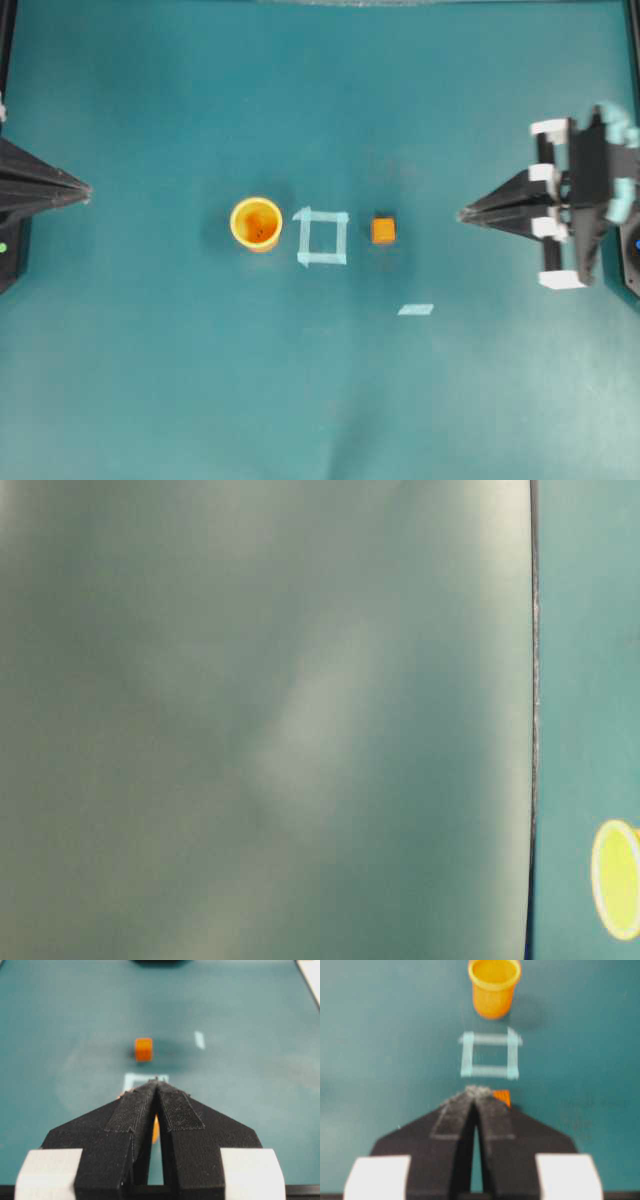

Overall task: Move the block to the left with right arm.
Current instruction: 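Move the right gripper leftward toward the small orange cube, then lower the open right gripper around the orange cube and close it, then carry the held cube leftward past the taped square and orange cup, then hold the cube near the left gripper, left of the orange cup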

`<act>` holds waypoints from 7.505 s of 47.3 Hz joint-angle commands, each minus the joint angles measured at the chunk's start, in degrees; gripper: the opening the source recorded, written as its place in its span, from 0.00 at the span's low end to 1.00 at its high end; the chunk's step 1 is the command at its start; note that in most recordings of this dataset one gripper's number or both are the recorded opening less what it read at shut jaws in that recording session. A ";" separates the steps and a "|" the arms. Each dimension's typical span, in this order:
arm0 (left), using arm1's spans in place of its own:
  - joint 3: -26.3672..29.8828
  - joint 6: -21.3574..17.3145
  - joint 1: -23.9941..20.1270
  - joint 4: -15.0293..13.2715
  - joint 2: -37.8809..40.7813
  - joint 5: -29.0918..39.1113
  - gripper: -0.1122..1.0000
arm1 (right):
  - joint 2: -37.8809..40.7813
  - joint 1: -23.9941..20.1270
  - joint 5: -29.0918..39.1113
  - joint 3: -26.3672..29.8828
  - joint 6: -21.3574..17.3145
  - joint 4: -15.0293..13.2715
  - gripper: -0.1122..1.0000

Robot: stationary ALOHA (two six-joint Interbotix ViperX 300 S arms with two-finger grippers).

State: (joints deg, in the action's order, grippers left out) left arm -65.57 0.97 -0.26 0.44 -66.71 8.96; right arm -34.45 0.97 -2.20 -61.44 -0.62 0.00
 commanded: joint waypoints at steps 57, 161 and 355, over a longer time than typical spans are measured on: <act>1.58 0.09 -0.09 0.18 0.18 0.88 0.10 | 29.71 2.37 12.13 21.09 0.62 -3.96 0.42; 4.75 -0.53 -0.18 0.35 -6.86 19.60 0.10 | 36.39 1.14 18.11 55.46 -0.62 -3.34 0.45; 7.29 0.18 -0.18 0.35 -10.55 27.77 0.10 | 61.44 0.88 7.12 73.13 -8.17 0.26 0.44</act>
State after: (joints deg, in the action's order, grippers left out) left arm -59.85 1.14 -0.35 0.70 -77.61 37.00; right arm 28.48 1.93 5.27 10.63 -8.61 0.35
